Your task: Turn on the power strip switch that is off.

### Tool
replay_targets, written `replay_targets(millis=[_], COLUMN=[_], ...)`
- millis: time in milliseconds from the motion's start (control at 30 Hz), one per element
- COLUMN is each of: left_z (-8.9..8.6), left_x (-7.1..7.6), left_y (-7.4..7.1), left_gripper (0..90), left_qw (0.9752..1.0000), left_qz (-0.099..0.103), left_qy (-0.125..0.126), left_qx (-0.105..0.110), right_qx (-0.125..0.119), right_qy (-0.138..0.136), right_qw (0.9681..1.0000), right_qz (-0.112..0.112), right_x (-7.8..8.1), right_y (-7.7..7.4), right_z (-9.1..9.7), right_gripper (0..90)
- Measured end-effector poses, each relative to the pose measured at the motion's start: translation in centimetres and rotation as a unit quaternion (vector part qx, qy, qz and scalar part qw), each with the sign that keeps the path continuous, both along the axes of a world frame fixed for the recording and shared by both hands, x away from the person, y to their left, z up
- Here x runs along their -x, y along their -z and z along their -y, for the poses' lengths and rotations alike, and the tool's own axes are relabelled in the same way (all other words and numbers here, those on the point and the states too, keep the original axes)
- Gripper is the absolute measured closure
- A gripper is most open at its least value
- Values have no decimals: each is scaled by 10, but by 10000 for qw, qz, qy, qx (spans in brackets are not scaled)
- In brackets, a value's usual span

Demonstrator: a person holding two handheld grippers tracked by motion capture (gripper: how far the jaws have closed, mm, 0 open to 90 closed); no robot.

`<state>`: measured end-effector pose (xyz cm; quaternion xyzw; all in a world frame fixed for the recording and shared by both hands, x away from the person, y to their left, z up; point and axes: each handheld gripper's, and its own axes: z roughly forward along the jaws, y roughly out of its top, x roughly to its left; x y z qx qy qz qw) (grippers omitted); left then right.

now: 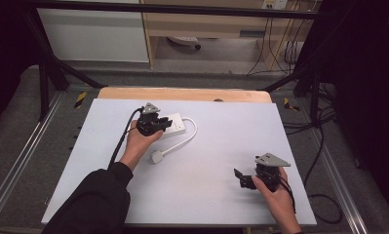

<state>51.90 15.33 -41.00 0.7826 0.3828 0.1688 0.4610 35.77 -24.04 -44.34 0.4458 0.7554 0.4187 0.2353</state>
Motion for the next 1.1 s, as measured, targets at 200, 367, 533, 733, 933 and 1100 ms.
replay_targets(millis=[200, 367, 533, 733, 933, 1100], left_z=[0, 2, 2, 0, -2, -3], left_x=[1, 2, 4, 7, 12, 17], left_y=[-3, -5, -9, -15, -21, -26], left_gripper=[551, 446, 392, 263, 149, 107], left_qw=[9999, 9996, 9989, 9984, 9979, 9977], left_qz=[63, 61, 119, 197, 214, 246], left_qy=[-18, 2, 41, 45, 97, 118], left_qx=[142, 293, 458, 526, 609, 620], right_qx=[4, 3, 2, -3, 9, 10], right_qy=[4, 2, -5, 3, -1, 1], right_qw=[10000, 10000, 10000, 10000, 10000, 10000], right_qz=[12, 1, 8, -12, -3, 2], right_x=[0, 0, 0, 0, 0, 0], right_y=[0, 0, 0, 0, 0, 0], right_z=[0, 0, 0, 0, 0, -1], right_gripper=[30, 30, 30, 29, 28, 28])
